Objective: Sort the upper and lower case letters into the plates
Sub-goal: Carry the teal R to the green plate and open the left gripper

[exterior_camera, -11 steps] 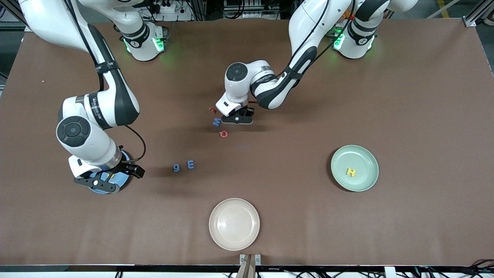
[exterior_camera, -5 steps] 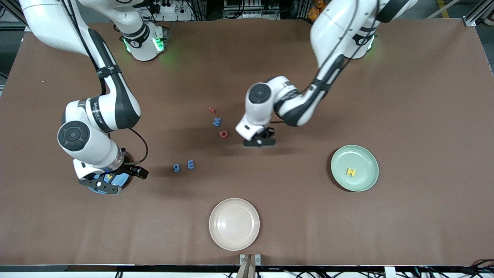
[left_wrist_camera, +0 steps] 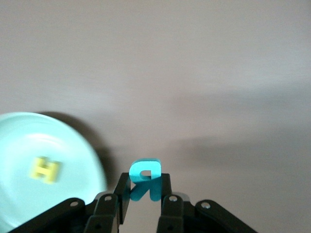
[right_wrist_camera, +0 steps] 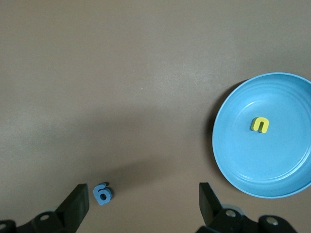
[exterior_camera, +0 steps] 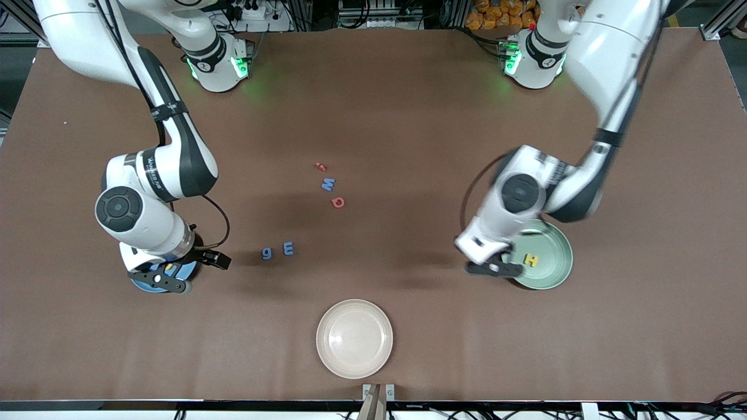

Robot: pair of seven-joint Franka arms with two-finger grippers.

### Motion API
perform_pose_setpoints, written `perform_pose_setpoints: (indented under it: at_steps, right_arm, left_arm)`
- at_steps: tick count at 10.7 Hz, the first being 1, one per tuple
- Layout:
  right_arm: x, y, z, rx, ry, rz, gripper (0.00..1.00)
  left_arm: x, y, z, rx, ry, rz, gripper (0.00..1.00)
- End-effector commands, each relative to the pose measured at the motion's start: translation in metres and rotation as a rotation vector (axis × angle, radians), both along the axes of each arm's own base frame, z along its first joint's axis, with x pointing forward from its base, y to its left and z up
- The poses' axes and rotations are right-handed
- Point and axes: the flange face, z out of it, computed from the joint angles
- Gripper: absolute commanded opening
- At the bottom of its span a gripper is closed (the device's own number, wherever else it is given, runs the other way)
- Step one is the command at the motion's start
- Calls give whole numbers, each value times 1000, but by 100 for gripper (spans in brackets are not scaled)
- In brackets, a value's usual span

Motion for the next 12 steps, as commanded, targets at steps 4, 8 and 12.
perform_pose_setpoints:
  at_steps: [4,8,12]
  right_arm:
    - [1,6,-1,16,1,-11,100]
    - [0,8,-3,16,4,-14,100]
    - [0,9,-4,16,5,-12,100]
  left_arm:
    - [19,128,-37,-6,96,-99,28]
    - [16,131,-38,-4,102,-92,100]
    - [12,107,10,8,81,-123,100]
